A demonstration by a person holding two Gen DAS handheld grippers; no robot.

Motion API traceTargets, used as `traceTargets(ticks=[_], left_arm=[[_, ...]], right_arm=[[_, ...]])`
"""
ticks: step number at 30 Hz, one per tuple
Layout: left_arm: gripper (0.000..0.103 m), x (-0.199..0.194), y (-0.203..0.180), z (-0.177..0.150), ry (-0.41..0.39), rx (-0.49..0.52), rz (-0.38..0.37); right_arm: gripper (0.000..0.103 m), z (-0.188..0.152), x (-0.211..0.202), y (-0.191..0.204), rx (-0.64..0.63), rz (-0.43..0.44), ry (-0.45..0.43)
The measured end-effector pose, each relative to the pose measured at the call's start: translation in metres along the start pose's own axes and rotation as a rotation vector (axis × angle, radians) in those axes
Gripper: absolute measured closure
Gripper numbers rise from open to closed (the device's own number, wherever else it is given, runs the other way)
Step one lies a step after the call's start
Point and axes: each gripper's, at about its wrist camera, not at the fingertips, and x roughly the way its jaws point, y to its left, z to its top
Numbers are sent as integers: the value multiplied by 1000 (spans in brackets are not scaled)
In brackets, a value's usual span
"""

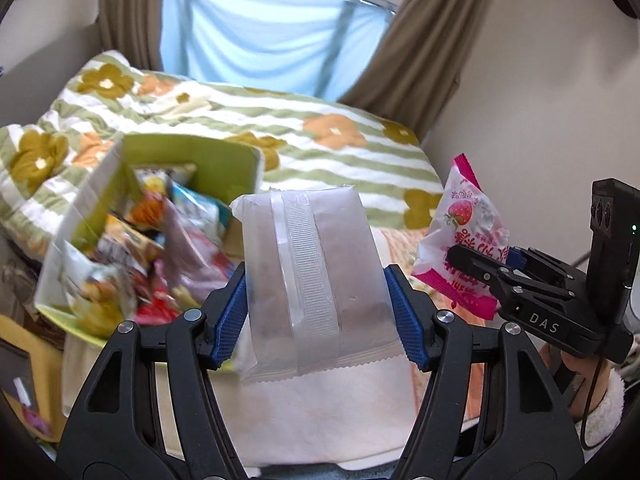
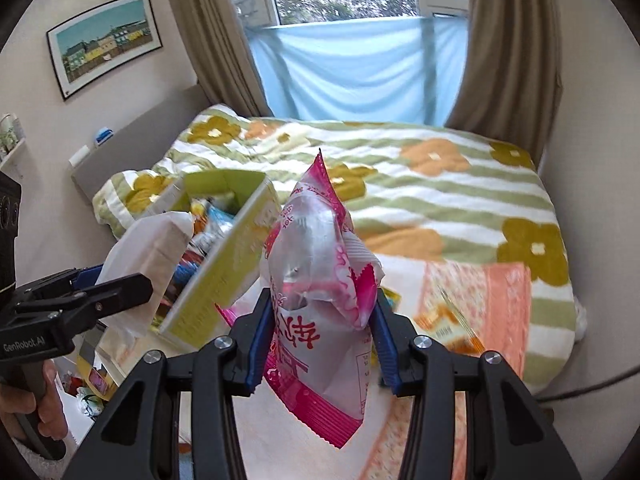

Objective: Organize snacks
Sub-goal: 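Carry both bags over the green box and open the left gripper, then lower the pink strawberry bag into the box and open the right gripper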

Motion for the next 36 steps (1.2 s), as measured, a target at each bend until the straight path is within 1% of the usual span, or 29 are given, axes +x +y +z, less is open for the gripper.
traceTargets(ticks=[3, 6, 10, 14, 18, 20, 23, 26, 28, 29, 30, 31, 33, 36], left_arm=[[41, -9, 33, 20, -17, -10, 27], [41, -5, 71, 44, -14, -16, 53], [41, 11, 122, 70, 19, -13, 82], [41, 37, 168, 89, 73, -5, 89], [41, 74, 204, 98, 138, 17, 78], [41, 92, 217, 98, 176, 31, 70], [41, 115, 229, 95, 234, 59, 56], [40, 127, 233, 92, 260, 90, 62], [29, 131, 236, 91, 266, 106, 73], [11, 131, 238, 91, 266, 104, 74], [1, 130, 241, 89, 260, 96, 77], [1, 126, 244, 87, 248, 84, 81], [1, 122, 250, 83, 250, 70, 83], [1, 112, 257, 75, 250, 58, 112]], right_arm=[[61, 21, 14, 23, -9, 32, -13], [61, 41, 33, 48, -13, 53, -16], [61, 62, 66, 77, 9, 81, -1], [61, 79, 99, 101, 23, 74, 22], [61, 90, 129, 118, 46, 50, 55], [61, 93, 140, 121, 62, 33, 68], [61, 96, 155, 127, 83, 9, 92], [61, 95, 167, 131, 105, -9, 118], [61, 95, 174, 133, 114, -18, 136], [61, 95, 179, 135, 118, -23, 147], [61, 95, 183, 135, 118, -26, 158], [61, 94, 185, 135, 117, -27, 165], [61, 92, 190, 136, 106, -34, 179], [61, 90, 196, 136, 93, -35, 193]])
